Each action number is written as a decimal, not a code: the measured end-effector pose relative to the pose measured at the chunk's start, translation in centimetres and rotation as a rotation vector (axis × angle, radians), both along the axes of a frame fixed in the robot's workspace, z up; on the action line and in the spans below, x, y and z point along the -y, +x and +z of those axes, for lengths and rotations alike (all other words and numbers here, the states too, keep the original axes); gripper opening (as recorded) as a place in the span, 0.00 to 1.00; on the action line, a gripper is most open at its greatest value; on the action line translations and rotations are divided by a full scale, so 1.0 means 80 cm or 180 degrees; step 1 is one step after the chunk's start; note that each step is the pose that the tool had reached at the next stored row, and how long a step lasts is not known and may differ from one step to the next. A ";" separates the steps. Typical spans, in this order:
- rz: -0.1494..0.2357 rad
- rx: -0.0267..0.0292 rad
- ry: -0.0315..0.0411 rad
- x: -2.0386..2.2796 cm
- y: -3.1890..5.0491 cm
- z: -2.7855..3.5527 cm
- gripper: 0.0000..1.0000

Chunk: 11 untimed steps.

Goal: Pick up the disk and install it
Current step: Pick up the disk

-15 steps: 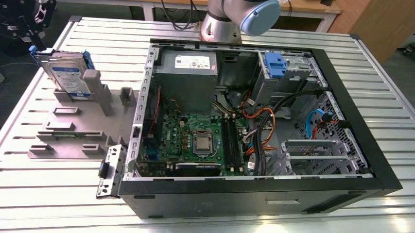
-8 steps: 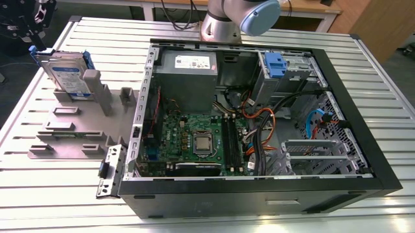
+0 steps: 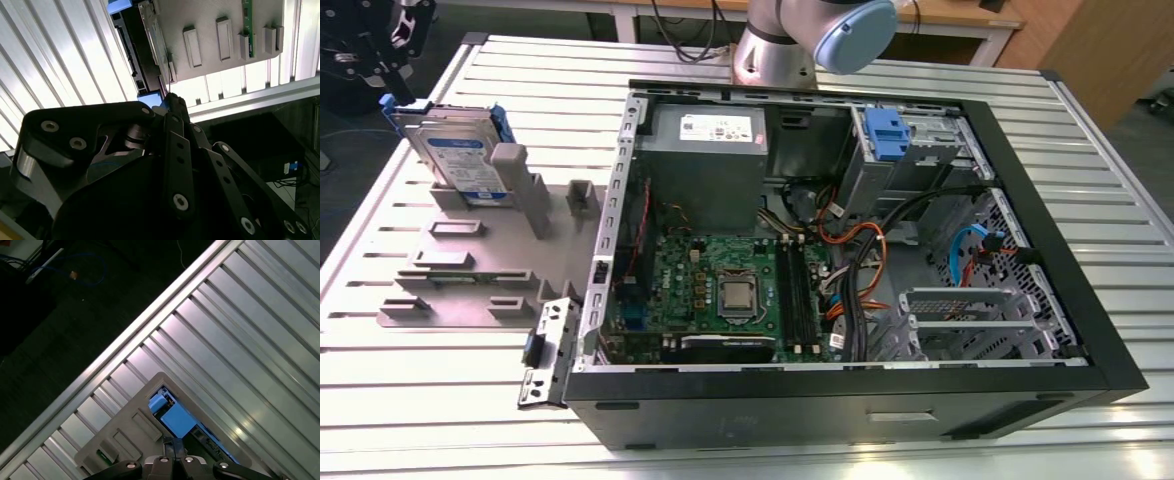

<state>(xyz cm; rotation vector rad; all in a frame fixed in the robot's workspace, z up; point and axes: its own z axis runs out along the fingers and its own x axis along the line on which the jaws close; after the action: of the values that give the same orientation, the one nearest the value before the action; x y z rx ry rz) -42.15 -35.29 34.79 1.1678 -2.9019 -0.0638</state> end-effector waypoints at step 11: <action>0.0022 0.0000 0.0000 0.0000 0.000 0.0000 0.11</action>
<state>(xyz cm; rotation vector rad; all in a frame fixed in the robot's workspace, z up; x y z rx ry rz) -42.15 -35.29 34.79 1.1777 -2.8977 -0.0637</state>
